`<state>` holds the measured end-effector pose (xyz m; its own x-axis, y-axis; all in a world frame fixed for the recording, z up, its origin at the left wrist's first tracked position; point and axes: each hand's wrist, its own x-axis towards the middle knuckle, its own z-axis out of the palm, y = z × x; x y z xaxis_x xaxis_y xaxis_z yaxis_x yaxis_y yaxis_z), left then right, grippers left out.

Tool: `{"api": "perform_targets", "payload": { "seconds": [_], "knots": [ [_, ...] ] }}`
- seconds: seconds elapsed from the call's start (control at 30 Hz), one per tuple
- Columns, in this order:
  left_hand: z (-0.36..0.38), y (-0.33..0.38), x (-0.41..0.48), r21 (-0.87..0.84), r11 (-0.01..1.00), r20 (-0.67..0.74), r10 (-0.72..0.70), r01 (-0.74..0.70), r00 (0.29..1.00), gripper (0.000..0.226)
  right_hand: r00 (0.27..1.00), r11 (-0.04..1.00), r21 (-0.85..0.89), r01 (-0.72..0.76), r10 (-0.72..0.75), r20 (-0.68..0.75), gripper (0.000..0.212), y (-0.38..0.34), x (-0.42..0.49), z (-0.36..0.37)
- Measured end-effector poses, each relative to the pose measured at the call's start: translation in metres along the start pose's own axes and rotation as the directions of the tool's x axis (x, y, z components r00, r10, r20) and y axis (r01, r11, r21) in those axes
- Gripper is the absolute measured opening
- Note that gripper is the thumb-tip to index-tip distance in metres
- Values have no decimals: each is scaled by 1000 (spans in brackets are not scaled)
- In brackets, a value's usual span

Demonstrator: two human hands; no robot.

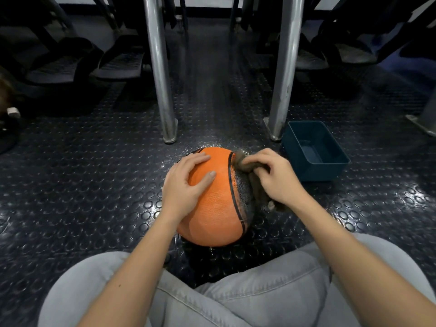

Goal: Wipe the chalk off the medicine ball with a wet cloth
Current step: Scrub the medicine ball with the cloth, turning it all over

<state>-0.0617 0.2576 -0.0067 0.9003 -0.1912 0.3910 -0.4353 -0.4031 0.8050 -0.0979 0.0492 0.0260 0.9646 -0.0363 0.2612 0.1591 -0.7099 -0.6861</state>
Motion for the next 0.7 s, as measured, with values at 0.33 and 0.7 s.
{"api": "perform_targets", "payload": {
  "seconds": [0.33,0.7],
  "knots": [
    [1,3,-1,25,1000,-4,11,-10,1000,42,984,985,-50,-166,162,-70,35,9,13,10],
    [12,15,-10,68,995,12,67,-67,998,42,990,990,-38,-138,137,-35,38,23,35,1]
  ]
}}
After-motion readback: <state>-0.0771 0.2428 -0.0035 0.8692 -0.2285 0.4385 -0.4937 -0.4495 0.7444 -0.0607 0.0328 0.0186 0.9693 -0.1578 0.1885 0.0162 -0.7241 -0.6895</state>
